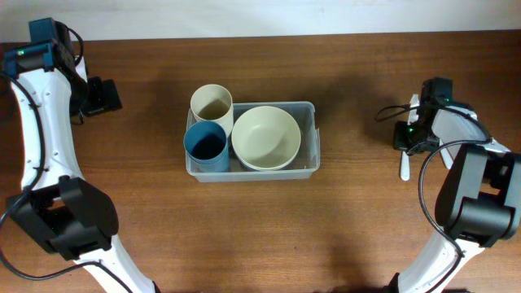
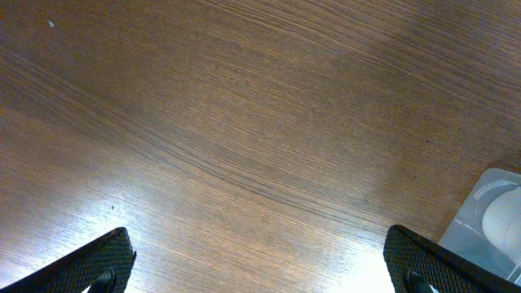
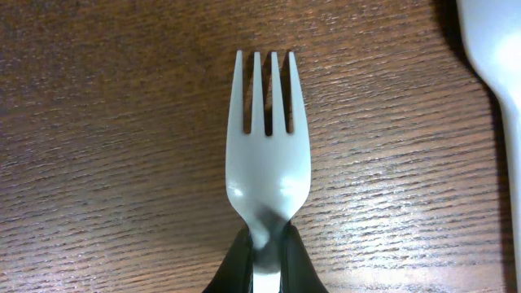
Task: Pack container
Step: 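Close the right gripper on the white fork handle and lift, then carry the fork over the bin's right side and lower it in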
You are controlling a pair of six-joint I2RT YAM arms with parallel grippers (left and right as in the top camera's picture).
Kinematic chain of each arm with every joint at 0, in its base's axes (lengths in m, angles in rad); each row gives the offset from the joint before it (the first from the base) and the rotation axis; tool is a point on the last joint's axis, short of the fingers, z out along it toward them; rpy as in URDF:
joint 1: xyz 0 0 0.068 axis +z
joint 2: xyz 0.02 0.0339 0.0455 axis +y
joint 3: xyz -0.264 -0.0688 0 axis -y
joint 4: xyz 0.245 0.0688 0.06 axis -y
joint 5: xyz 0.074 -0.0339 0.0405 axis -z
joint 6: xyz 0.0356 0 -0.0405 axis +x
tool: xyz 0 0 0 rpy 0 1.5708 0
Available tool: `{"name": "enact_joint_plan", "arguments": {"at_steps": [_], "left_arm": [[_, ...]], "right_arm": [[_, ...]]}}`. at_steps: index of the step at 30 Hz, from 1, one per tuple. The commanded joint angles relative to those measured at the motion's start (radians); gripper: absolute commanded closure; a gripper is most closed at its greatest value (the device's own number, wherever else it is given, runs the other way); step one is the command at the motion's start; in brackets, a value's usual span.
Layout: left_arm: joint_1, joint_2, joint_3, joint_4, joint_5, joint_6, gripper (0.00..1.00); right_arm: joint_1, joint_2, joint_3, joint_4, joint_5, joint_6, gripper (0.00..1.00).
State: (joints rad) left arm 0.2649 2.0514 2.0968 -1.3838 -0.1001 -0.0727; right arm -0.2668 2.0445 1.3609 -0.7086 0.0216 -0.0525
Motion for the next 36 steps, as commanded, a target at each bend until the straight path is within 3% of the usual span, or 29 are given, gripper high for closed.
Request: {"name": "enact_joint_plan", "arguments": {"at_steps": [1,25,36], "left_arm": [[0.002,-0.002,0.016,0.0,0.01,-0.01,0.0],[0.002,-0.002,0.016,0.0,0.01,-0.01,0.0],[0.002,-0.002,0.016,0.0,0.01,-0.01,0.0]], "right_arm": [[-0.002,0.042,-0.039,0.008,-0.071,0.008,0.96],[-0.002,0.041,0.167,-0.209,-0.388,-0.027,0.96],[-0.002,0.034,0.265,-0.332,-0.747,-0.142,0.96]]}}
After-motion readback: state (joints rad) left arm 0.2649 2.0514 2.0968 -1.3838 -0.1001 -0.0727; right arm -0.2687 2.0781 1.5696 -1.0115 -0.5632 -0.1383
